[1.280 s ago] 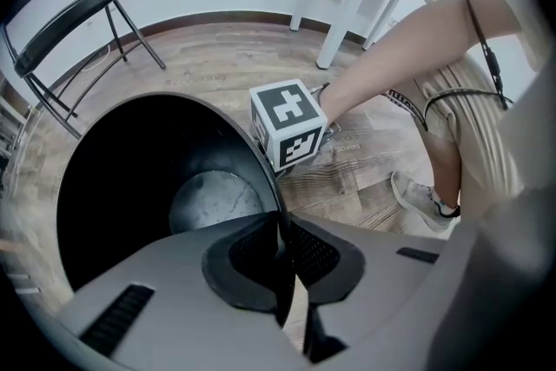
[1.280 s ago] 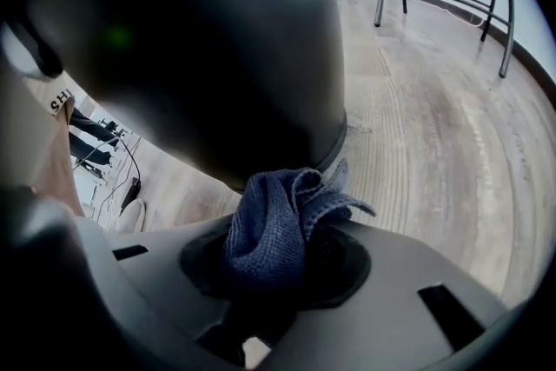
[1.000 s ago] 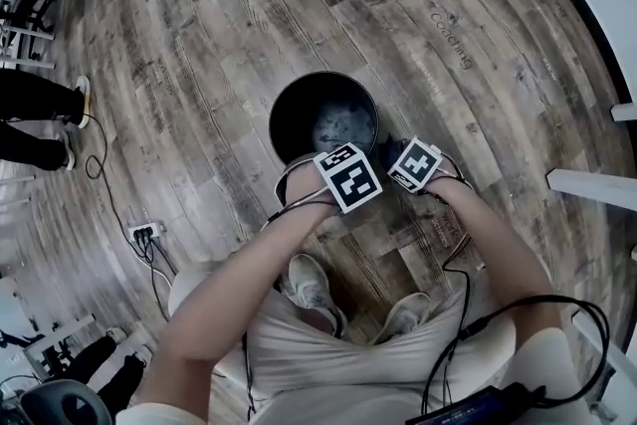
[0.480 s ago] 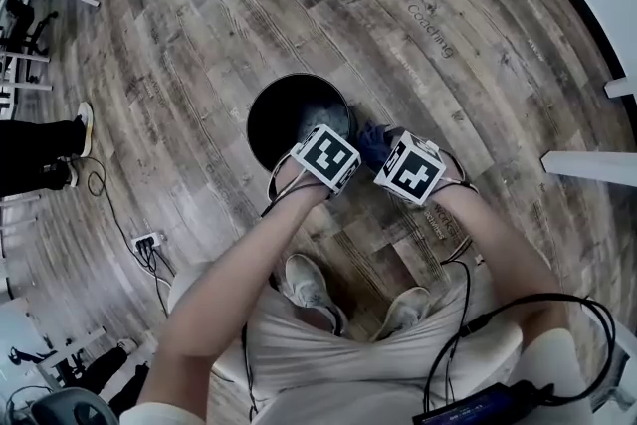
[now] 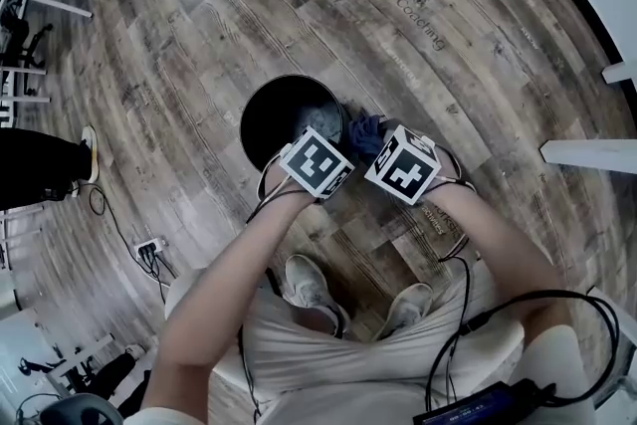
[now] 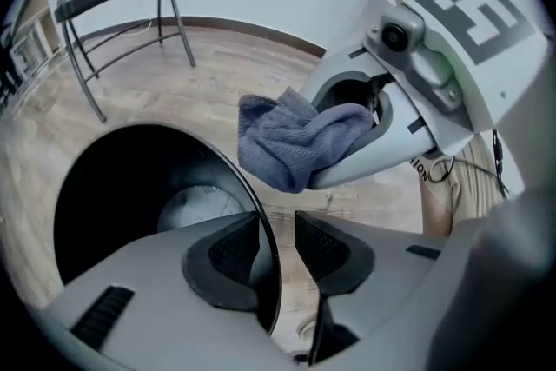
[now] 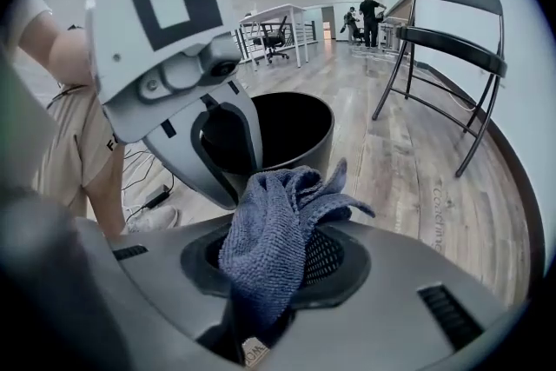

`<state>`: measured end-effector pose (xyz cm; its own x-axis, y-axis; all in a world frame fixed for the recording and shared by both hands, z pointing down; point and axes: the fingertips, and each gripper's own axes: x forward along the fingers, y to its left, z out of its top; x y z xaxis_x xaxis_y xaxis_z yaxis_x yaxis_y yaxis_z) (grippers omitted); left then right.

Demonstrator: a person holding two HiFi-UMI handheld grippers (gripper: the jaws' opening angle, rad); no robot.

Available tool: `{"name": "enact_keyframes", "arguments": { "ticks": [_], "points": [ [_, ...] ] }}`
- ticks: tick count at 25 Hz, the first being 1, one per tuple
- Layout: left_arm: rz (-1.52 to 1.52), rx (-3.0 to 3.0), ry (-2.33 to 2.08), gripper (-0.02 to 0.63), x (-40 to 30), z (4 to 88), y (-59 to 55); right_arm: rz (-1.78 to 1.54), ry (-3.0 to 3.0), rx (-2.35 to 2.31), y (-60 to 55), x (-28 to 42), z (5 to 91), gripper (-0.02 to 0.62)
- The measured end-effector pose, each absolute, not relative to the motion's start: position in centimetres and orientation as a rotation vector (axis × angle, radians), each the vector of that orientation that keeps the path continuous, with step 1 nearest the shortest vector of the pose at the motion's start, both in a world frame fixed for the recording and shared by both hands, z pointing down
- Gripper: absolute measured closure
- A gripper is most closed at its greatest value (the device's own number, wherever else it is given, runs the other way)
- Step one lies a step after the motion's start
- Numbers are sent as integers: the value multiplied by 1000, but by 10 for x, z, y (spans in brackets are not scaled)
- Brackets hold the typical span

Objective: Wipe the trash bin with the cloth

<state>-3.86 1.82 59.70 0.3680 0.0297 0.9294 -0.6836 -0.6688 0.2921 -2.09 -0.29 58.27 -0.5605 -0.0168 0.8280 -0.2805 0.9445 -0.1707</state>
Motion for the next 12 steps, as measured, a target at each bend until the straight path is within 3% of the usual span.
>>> {"name": "enact_keyframes", "arguments": {
  "ticks": [6,8,12],
  "points": [
    [1522,1952,-488,489,-60,611,40,362,-2117,183,-1,-36,590,479],
    [1525,1953,-486,563,-63,616,44,361,-2101,172,1,-41,596,480],
    [1508,1981,-472,569,-64,619,45,318,-2069,158,-1,-45,610,479]
  ]
}}
